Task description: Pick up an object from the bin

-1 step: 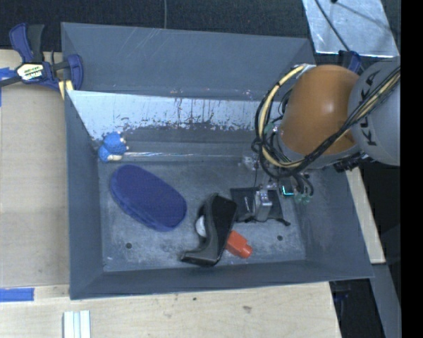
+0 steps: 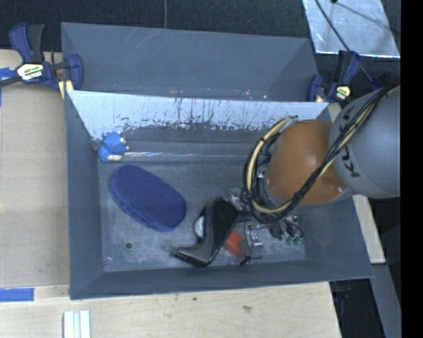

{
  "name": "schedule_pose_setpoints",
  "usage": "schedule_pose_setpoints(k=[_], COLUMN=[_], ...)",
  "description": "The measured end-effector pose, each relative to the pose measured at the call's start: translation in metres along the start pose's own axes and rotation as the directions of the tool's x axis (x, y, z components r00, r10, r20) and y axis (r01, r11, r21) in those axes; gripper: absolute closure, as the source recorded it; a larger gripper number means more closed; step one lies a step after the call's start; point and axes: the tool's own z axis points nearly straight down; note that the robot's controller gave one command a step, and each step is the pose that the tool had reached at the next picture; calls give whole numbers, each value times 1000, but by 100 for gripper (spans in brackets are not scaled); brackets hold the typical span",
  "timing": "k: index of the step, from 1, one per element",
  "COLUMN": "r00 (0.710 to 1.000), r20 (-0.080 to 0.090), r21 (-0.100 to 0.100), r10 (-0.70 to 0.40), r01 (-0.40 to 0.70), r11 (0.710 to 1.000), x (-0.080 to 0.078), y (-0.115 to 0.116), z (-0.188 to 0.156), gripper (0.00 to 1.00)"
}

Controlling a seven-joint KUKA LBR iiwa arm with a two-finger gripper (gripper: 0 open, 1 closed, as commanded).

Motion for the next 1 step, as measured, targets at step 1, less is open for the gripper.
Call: schedule_pose_setpoints(k=[1], r00=[1000], r20=[6], r21=[1], r10=[0], r01=[0], r11=[1000], x=[-3], y=[-1], z=[-3], gripper=[100])
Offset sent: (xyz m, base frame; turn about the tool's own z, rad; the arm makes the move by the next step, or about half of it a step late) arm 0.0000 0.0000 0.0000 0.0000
